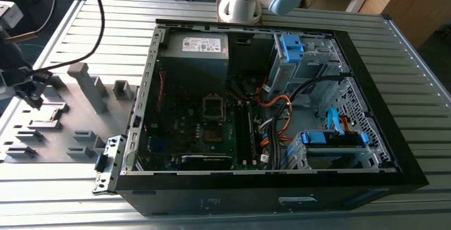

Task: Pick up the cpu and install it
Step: 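Pick up the cpu and move it towards the insertion slot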

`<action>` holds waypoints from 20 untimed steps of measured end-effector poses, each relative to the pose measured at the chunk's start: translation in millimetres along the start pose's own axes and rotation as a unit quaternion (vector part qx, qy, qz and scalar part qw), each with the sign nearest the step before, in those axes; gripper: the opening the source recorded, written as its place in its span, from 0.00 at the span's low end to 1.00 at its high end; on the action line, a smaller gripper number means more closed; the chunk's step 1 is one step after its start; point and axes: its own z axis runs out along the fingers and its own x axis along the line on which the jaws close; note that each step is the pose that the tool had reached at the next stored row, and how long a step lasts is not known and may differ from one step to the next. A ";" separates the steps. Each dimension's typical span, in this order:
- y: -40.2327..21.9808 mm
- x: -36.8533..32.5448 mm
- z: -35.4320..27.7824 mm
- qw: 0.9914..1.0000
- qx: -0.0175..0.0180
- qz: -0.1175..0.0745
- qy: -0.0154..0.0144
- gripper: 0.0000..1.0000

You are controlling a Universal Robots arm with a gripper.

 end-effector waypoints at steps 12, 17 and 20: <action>-0.3 -0.4 17.0 1.000 0.006 -0.005 0.001 0.11; 0.1 0.1 18.7 1.000 0.006 -0.006 -0.004 0.11; 0.4 0.8 21.0 1.000 0.006 -0.006 -0.011 0.11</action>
